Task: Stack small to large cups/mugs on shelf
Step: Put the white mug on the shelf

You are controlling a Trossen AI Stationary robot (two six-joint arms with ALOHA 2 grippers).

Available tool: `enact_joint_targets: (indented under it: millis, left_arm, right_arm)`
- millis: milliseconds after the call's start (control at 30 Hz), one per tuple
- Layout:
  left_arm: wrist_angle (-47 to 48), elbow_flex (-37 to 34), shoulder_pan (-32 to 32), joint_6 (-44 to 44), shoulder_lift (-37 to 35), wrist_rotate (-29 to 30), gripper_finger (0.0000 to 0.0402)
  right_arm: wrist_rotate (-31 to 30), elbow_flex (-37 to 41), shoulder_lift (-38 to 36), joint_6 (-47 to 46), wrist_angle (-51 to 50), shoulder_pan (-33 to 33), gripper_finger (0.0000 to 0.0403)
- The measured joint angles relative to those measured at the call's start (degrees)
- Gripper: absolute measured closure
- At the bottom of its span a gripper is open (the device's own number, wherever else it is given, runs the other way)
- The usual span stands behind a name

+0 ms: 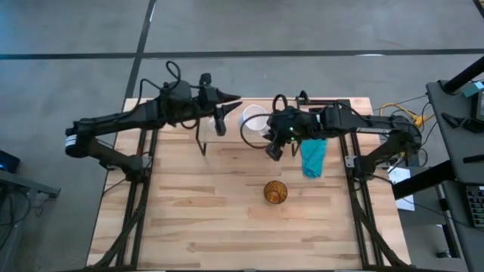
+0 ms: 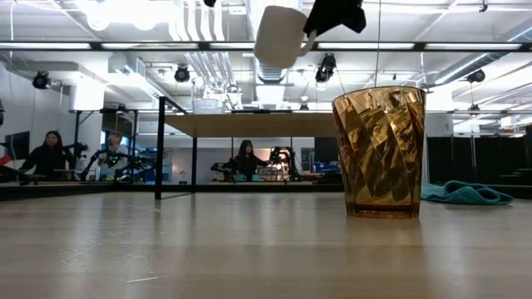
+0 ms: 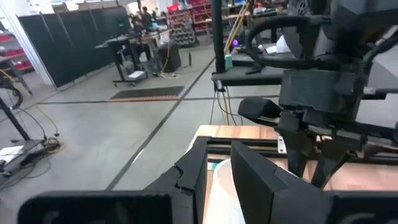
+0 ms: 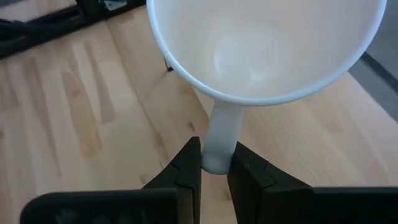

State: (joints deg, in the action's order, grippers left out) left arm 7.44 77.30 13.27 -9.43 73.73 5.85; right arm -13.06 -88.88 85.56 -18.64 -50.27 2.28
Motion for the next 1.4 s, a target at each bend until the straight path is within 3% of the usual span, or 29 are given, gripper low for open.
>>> enact_joint_targets:
  millis: [533, 1033, 1267, 1400]
  left_arm:
    - [0.1, 0.0, 3.2, 0.1, 3.9, -4.4, 0.0343]
    - [2.8, -0.6, 5.3, 0.1, 4.4, -7.4, 0.0343]
    - [4.5, -0.8, 6.5, 1.5, 5.6, -8.8, 0.0343]
    - [4.6, -0.7, 7.1, 1.6, 7.1, -10.1, 0.0343]
  right_arm:
    - [12.3, 5.8, 1.7, 6.7, 5.1, 6.8, 0.0356]
    - [13.3, 1.9, 6.3, 15.7, 3.3, 11.7, 0.0356]
    - [16.1, -2.0, 6.9, 18.3, -5.9, 13.5, 0.0356]
    - [16.6, -2.8, 7.0, 20.7, -6.3, 13.8, 0.0356]
